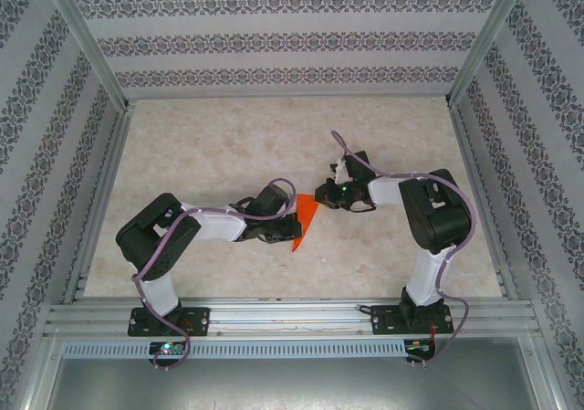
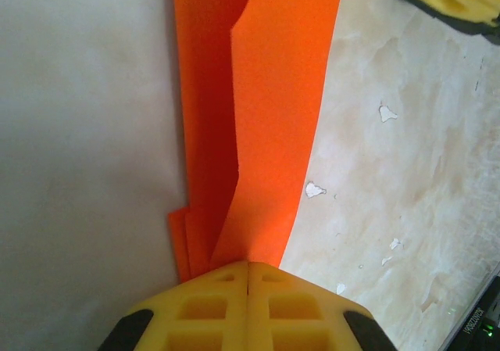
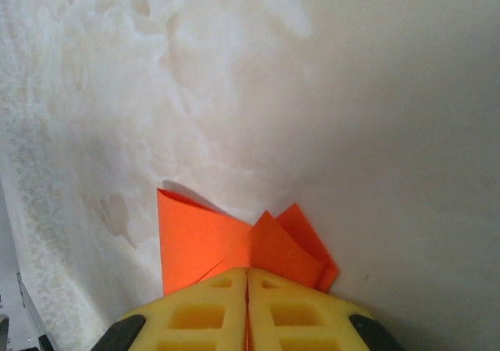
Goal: Fold a paper plane with a square sheet of paper (fold left side to right side)
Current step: Fold the wing for the fifth time at the center of the table.
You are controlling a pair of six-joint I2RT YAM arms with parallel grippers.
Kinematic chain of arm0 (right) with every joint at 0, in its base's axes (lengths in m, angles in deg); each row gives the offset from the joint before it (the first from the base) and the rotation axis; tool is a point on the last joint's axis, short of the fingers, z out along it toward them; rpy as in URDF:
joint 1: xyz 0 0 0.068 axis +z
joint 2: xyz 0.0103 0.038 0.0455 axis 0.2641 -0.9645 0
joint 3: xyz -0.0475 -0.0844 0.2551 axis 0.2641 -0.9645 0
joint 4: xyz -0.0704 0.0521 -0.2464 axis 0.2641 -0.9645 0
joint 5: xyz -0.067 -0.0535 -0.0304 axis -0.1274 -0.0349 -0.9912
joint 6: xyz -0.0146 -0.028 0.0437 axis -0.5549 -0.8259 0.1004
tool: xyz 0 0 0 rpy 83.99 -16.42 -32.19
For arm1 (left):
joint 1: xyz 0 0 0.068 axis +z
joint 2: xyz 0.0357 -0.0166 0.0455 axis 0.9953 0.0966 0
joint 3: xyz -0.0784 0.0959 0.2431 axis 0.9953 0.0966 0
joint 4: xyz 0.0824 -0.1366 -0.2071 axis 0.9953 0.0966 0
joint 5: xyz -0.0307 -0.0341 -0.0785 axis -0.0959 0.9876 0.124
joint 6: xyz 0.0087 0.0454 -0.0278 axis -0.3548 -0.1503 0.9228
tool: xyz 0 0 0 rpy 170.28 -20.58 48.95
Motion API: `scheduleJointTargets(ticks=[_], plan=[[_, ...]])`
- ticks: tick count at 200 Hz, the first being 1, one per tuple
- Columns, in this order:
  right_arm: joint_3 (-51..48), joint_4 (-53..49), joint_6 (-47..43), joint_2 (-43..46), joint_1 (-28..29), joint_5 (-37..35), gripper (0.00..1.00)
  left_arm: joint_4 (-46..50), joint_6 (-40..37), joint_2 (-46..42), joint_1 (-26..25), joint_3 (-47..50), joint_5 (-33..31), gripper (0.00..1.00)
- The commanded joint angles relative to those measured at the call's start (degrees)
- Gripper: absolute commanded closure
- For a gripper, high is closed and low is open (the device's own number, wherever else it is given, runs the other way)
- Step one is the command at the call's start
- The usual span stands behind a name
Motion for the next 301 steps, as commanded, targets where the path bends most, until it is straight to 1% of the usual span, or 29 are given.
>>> scheduleJointTargets(ticks=[1, 37, 60, 76, 98, 133, 164, 188, 232, 301], plan=[[2.50, 0.06, -2.90, -2.90, -3.80, -10.86, 0.90, 10.53, -0.64, 3.25, 0.09, 2.99, -3.31, 1.00], [4.22, -1.07, -3.52, -1.44, -5.27, -10.26, 0.90, 9.33, -0.24, 2.75, 0.09, 3.72, -3.34, 1.00], [3.53, -1.59, -3.37, 2.58, -5.59, -8.84, 0.90, 8.69, -0.01, 2.20, 0.07, 4.20, -3.54, 1.00], [1.25, -1.55, -2.69, 6.08, -5.20, -7.48, 0.90, 8.34, 0.02, 1.71, 0.03, 4.55, -3.72, 1.00], [-3.44, -0.91, -0.78, 11.45, -3.10, -5.37, 0.90, 7.60, 0.15, 1.02, 0.01, 5.06, -3.88, 1.00], [-10.69, 3.03, 4.44, 16.84, 2.96, -3.68, 0.90, 7.20, 0.20, 0.05, 0.01, 5.53, -4.34, 1.00], [-13.24, 8.72, 9.60, 16.26, 8.14, -3.09, 0.90, 6.94, 0.18, -0.19, 0.01, 5.73, -4.41, 1.00], [-12.99, 9.54, 10.73, 14.73, 11.26, -4.76, 0.90, 6.85, 0.19, -0.12, 0.01, 5.63, -4.36, 1.00], [-13.07, 11.53, 12.43, 11.48, 13.66, -5.95, 0.90, 6.73, 0.15, 0.03, 0.01, 5.54, -4.26, 1.00], [-11.77, 11.76, 12.44, 8.44, 14.43, -6.04, 0.90, 6.75, 0.07, 0.38, -0.02, 5.28, -3.98, 1.00]])
